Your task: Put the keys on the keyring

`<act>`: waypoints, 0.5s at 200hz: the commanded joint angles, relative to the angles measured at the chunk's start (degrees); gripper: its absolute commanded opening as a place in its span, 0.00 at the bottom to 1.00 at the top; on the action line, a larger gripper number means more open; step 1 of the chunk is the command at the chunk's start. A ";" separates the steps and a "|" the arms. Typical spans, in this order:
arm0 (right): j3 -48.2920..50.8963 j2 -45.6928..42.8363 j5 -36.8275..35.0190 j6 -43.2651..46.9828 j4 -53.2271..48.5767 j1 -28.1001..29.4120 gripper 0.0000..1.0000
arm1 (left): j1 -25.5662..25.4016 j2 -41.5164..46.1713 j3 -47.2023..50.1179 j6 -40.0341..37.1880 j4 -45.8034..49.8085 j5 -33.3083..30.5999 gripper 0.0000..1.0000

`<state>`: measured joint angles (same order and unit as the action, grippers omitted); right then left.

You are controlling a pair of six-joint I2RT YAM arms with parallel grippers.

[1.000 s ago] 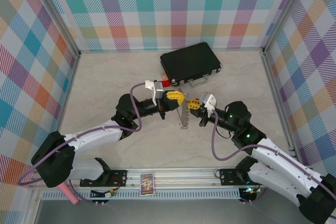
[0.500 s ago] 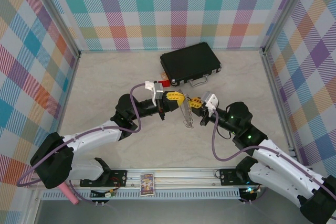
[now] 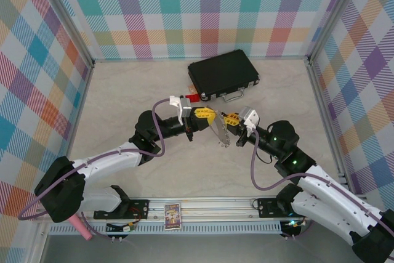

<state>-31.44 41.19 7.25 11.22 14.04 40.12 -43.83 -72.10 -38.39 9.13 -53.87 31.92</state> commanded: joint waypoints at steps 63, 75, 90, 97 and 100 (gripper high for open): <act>-1.19 -0.51 -0.25 0.79 1.03 0.05 0.00 | -0.55 2.74 -0.08 -5.93 7.12 -0.26 0.00; -2.40 0.25 1.95 1.08 -1.15 0.03 0.00 | -0.55 3.93 -0.01 -7.34 8.77 -0.86 0.00; -4.08 2.16 5.30 1.00 -3.65 0.05 0.00 | -0.51 5.15 -0.27 -8.57 10.94 -1.43 0.00; -4.54 3.08 6.39 0.83 -4.20 0.00 0.00 | -0.48 5.67 -0.28 -8.90 11.48 -1.76 0.00; -4.72 3.25 6.74 0.75 -4.39 0.04 0.00 | -0.42 5.86 -0.17 -9.10 11.65 -1.99 0.00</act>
<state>-32.49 42.68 9.13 11.46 10.96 40.10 -43.83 -69.01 -38.39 3.49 -45.47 31.03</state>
